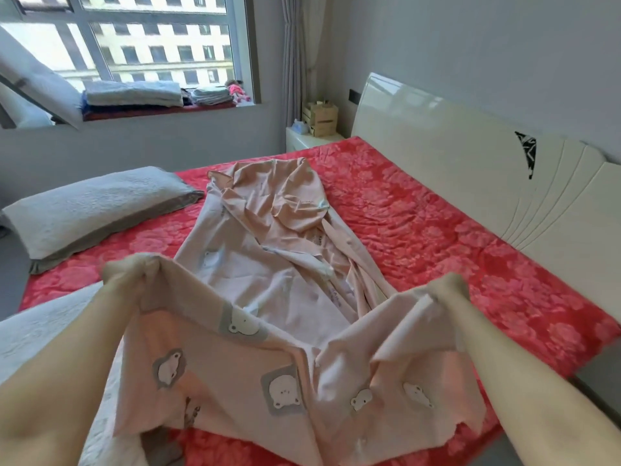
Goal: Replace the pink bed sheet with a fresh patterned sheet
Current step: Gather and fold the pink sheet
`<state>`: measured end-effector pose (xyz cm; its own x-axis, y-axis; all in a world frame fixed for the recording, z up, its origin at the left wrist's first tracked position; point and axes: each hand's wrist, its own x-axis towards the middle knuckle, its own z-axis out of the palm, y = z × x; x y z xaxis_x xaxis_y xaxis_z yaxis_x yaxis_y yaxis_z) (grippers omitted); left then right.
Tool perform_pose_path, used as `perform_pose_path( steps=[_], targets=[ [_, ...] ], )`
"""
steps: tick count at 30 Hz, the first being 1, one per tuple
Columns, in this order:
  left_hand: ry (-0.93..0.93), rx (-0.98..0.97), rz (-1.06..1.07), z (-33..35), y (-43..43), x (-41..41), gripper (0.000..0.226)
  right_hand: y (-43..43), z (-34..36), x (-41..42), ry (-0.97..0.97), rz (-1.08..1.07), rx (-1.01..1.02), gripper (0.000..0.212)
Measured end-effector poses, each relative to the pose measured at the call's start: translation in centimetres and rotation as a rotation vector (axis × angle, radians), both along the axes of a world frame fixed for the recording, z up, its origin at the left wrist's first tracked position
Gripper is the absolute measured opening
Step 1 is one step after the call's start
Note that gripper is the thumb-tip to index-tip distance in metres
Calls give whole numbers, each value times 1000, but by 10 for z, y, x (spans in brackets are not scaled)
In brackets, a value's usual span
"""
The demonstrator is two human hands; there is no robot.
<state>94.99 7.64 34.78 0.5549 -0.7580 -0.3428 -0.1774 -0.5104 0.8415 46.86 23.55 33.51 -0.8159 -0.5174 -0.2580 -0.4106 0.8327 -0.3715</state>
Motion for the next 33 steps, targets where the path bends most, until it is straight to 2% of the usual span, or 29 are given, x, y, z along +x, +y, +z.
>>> perform_pose_path(
  steps=[1,4,6,10,13,21,27,33],
  targets=[
    [-23,-1,-42,-7,4,-3,45,1,-10,1,-12,82,80,42],
    [-283,143,-63,-27,4,-38,35,-7,-35,-2,37,347,386,47],
    [-363,120,-138,-29,5,-60,30,-15,-43,-4,89,472,507,46],
    [-476,56,-237,-36,-12,-132,36,-57,-53,-43,165,556,352,21],
    [-483,-17,-265,-37,-20,-189,43,-92,-51,-75,154,623,273,7],
    [-527,29,-326,-77,-60,-342,39,-191,-78,-180,125,784,66,19],
    [-582,55,-352,-117,-107,-389,35,-235,-121,-212,117,808,60,22],
    [-479,80,-296,-167,-159,-406,25,-287,-165,-223,51,877,71,22]
  ],
)
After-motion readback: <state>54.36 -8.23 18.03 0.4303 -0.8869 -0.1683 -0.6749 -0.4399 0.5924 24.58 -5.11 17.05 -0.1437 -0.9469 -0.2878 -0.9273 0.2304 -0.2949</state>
